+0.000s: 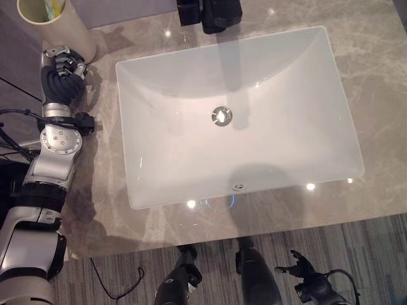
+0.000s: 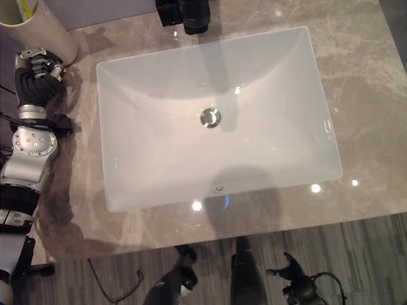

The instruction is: Put brush and paste in cup on sink, flatten towel.

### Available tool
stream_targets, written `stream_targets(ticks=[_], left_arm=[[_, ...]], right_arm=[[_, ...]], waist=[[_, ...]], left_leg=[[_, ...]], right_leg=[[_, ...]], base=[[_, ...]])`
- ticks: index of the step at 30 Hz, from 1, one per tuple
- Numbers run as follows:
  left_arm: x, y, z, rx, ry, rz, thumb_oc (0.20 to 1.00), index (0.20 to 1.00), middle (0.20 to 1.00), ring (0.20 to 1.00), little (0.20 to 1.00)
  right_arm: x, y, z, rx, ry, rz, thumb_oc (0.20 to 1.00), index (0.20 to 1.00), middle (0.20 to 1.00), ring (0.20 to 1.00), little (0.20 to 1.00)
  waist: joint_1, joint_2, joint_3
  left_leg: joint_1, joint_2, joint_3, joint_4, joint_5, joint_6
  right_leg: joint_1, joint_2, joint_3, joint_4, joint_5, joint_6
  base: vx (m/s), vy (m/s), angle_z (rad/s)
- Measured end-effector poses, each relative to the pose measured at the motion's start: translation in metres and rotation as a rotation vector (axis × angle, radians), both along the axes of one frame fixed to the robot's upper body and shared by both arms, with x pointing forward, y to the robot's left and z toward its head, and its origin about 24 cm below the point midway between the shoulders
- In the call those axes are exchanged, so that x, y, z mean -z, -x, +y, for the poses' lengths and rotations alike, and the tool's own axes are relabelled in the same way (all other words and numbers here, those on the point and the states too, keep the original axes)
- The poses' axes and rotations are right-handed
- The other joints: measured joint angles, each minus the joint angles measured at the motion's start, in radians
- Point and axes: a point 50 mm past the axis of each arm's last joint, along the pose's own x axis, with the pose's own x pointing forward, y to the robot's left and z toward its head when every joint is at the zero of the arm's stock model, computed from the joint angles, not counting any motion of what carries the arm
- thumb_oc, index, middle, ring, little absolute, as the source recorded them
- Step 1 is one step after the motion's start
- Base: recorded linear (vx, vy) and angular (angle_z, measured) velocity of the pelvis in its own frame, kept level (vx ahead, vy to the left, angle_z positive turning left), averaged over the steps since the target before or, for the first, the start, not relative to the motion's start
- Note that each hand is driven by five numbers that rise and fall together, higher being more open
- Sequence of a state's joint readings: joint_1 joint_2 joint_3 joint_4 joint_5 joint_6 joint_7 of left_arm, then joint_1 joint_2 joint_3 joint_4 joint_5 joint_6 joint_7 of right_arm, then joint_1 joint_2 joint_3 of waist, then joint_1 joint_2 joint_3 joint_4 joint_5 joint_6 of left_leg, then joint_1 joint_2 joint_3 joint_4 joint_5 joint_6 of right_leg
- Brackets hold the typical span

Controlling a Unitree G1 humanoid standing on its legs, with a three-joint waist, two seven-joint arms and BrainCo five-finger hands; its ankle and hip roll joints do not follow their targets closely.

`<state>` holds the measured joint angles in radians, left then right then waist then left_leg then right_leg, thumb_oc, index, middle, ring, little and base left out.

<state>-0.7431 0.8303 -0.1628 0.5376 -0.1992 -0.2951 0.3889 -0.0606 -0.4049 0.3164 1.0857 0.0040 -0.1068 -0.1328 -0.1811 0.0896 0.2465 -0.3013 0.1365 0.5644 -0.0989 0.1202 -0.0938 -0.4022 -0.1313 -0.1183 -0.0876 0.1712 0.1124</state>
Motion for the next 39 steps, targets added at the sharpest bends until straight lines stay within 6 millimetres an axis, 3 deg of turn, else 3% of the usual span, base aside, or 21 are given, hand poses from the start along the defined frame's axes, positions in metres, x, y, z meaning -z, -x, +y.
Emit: stream_targets(ticks=[12, 17, 25, 30, 39], left_arm=[[0.021, 0.013, 0.004, 0.063, 0.09, 0.028, 0.2, 0.2, 0.2, 0.2, 0.2], [0.037, 0.02, 0.005, 0.083, 0.145, 0.051, 0.2, 0.2, 0.2, 0.2, 0.2], [0.044, 0.028, 0.017, 0.049, 0.177, 0.045, 0.2, 0.2, 0.2, 0.2, 0.2], [0.042, 0.025, 0.025, 0.001, 0.195, 0.039, 0.2, 0.2, 0.2, 0.2, 0.2], [0.014, 0.008, 0.071, -0.238, 0.237, 0.081, 0.2, 0.2, 0.2, 0.2, 0.2]], right_arm=[[-0.003, -0.01, 0.005, -0.016, -0.015, -0.032, 1.0, 1.0, 1.0, 1.0, 1.0], [-0.002, -0.007, 0.004, -0.011, -0.011, -0.019, 1.0, 1.0, 1.0, 1.0, 1.0], [-0.001, -0.005, 0.003, -0.013, -0.004, -0.005, 1.0, 1.0, 1.0, 1.0, 1.0], [-0.001, -0.005, 0.003, -0.017, -0.001, -0.005, 1.0, 1.0, 1.0, 1.0, 1.0], [0.002, -0.002, 0.006, -0.072, 0.016, 0.023, 1.0, 1.0, 1.0, 1.0, 1.0]], waist=[[0.003, -0.006, -0.002], [0.006, -0.007, -0.003], [0.005, -0.007, -0.003], [0.006, -0.006, -0.004], [-0.008, -0.018, -0.023]], left_leg=[[0.025, 0.001, -0.019, 0.004, 0.006, 0.009], [0.032, 0.006, -0.03, 0.0, 0.007, 0.008], [0.035, 0.008, -0.029, 0.001, 0.008, 0.007], [0.036, 0.008, -0.027, 0.001, 0.008, 0.007], [0.015, 0.011, -0.004, 0.004, 0.01, 0.004]], right_leg=[[0.03, 0.006, -0.016, 0.001, 0.008, -0.011], [0.043, 0.006, -0.025, 0.0, 0.006, -0.012], [0.046, 0.008, -0.025, 0.0, 0.007, -0.013], [0.043, 0.01, -0.023, 0.0, 0.007, -0.013], [0.006, 0.019, -0.001, 0.001, 0.015, -0.022]], base=[[0.0, 0.001, 0.01], [0.0, 0.006, 0.04], [0.0, 0.0, 0.0], [0.0, 0.002, -0.01], [0.01, 0.0, -0.07]])
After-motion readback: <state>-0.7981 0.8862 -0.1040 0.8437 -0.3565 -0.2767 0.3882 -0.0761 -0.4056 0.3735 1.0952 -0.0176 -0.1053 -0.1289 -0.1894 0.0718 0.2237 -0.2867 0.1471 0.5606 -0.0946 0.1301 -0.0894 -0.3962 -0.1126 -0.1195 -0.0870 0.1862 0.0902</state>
